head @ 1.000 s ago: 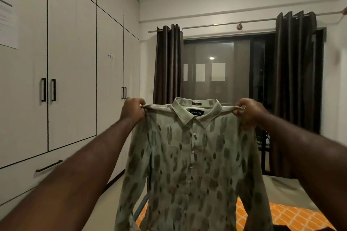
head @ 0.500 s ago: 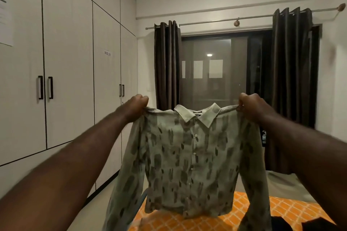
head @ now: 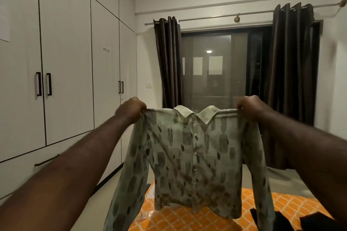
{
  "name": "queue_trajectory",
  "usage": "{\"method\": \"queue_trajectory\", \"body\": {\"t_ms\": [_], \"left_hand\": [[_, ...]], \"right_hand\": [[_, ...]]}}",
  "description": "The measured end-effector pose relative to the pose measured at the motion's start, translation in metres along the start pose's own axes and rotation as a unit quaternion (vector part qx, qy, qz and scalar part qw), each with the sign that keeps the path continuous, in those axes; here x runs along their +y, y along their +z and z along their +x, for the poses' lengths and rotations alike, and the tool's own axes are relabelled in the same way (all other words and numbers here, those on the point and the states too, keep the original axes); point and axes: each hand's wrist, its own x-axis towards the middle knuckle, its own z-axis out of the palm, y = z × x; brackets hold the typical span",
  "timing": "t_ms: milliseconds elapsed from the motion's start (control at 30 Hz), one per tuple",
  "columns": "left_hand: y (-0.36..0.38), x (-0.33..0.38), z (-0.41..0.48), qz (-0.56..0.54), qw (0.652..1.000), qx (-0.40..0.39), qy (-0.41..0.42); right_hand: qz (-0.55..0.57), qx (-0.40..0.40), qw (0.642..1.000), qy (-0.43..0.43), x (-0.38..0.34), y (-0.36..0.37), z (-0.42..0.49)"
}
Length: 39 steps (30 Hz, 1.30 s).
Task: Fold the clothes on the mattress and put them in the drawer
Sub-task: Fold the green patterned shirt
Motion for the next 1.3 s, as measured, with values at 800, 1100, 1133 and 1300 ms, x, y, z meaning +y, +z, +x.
{"method": "queue_trajectory", "body": {"t_ms": [800, 1100, 1133, 1300], "left_hand": [[0.142, 0.023, 0.074, -0.351, 0.892, -0.036, -0.283], [0.156, 0.030, 0.168, -0.373, 0.892, 0.045, -0.250], [0.152, 0.032, 0.174, -0.373, 0.894, 0.068, -0.239], [0.139, 0.045, 0.139, -0.362, 0.898, 0.174, -0.181]], "right_hand": [[0.144, 0.039, 0.976, 0.159, 0.044, 0.104, 0.084], [0.211, 0.174, 0.952, 0.139, 0.056, 0.114, 0.144], [0.211, 0.203, 0.948, 0.125, 0.057, 0.111, 0.146], [0.214, 0.275, 0.935, 0.067, 0.054, 0.113, 0.112]]}}
